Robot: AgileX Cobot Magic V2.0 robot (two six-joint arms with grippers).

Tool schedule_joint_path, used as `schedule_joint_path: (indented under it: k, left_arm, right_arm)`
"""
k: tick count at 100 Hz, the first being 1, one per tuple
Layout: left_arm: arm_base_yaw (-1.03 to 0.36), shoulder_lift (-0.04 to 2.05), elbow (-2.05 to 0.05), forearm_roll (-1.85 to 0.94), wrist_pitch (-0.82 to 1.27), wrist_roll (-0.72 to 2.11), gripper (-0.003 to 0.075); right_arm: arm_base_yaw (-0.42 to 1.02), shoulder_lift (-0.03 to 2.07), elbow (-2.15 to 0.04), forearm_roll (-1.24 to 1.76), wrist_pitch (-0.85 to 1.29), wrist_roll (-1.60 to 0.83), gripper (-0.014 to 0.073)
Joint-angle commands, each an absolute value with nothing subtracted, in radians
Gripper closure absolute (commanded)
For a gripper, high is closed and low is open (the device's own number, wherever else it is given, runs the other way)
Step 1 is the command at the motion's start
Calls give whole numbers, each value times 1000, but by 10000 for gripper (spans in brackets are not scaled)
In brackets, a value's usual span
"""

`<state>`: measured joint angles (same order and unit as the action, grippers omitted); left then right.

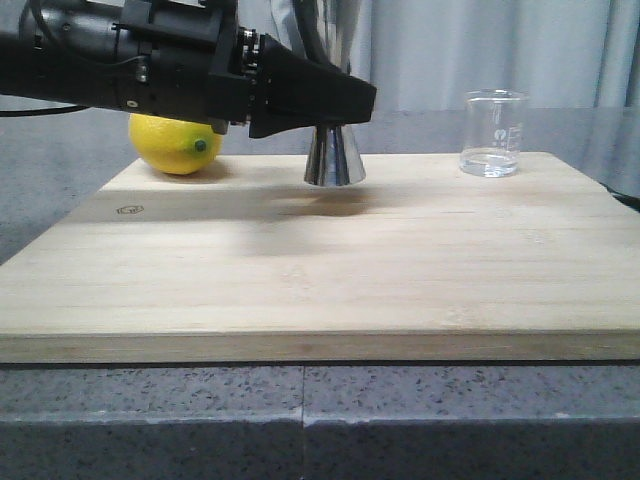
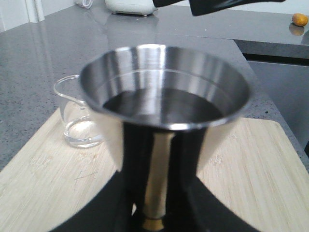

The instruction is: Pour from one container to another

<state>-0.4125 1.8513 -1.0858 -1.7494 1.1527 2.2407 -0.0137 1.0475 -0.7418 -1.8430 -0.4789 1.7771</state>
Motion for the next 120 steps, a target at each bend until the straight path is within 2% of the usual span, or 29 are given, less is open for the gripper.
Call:
schedule_joint_path:
  k: [1, 61, 98, 120]
  left_arm:
    - [-410, 1807, -1114, -1825, 1258, 2233, 658]
    - [-410, 1807, -1114, -1825, 1256, 2233, 658]
    - [-410, 1809, -1114, -1823, 1124, 2233, 658]
    - [-410, 1822, -1114, -1825, 1120, 2233, 657]
  right_arm:
    - [-12, 1026, -768, -1860, -468, 1779, 62]
    - [-12, 1026, -768, -1860, -460, 1779, 62]
    - [-12, 1026, -768, -1860, -458, 1779, 62]
    - [-12, 1026, -768, -1860, -452, 1779, 62]
